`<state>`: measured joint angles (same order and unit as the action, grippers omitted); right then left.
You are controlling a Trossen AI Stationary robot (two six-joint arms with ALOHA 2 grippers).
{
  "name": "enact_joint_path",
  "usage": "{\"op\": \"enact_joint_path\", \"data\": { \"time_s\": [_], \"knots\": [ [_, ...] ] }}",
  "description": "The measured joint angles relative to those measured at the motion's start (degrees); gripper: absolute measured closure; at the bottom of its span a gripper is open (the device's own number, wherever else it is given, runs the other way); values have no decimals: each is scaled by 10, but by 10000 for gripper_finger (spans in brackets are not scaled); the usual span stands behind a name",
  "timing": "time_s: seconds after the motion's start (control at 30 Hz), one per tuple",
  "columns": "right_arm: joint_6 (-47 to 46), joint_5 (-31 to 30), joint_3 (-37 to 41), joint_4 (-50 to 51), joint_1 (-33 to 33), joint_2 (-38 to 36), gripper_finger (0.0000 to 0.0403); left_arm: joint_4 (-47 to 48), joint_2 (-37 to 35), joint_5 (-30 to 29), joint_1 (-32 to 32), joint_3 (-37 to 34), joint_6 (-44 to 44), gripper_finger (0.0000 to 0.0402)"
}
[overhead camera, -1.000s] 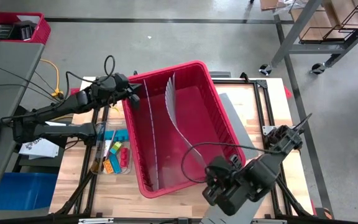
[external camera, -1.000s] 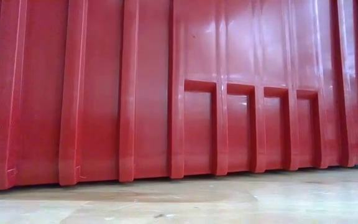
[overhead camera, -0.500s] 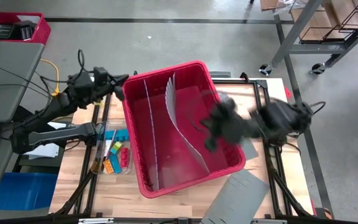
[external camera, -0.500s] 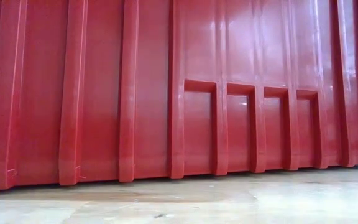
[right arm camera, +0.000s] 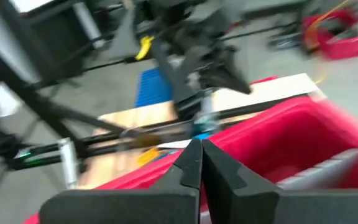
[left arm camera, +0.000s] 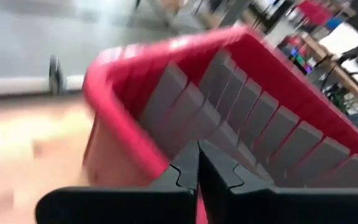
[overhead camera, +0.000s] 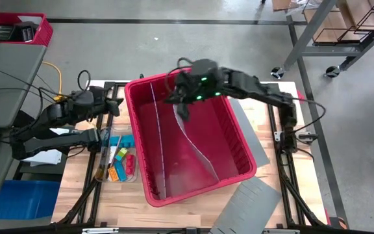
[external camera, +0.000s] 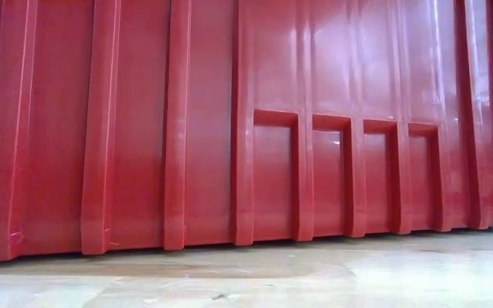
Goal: Sort Items/Unsort Items
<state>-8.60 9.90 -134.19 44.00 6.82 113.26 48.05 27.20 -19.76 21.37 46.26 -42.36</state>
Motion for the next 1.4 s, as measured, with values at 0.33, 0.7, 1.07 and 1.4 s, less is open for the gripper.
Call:
{"op": "enact_joint_path", "data": {
  "time_s": [0.33, 0.7, 1.07, 1.4],
  "knots": [
    [-16, 71, 1, -22, -5, 61, 403, 262, 7, 90, -16, 0, -152, 402],
    [-34, -8, 1, 5, 13, 57, 403, 104, 99, 102, -16, -28, -96, 402],
    [-48, -60, 0, 165, 15, 38, 403, -108, 292, 121, -15, -30, -13, 401],
    [-115, -104, 0, 299, 26, 34, 403, -250, 387, 181, -15, -29, -15, 401]
  ]
}}
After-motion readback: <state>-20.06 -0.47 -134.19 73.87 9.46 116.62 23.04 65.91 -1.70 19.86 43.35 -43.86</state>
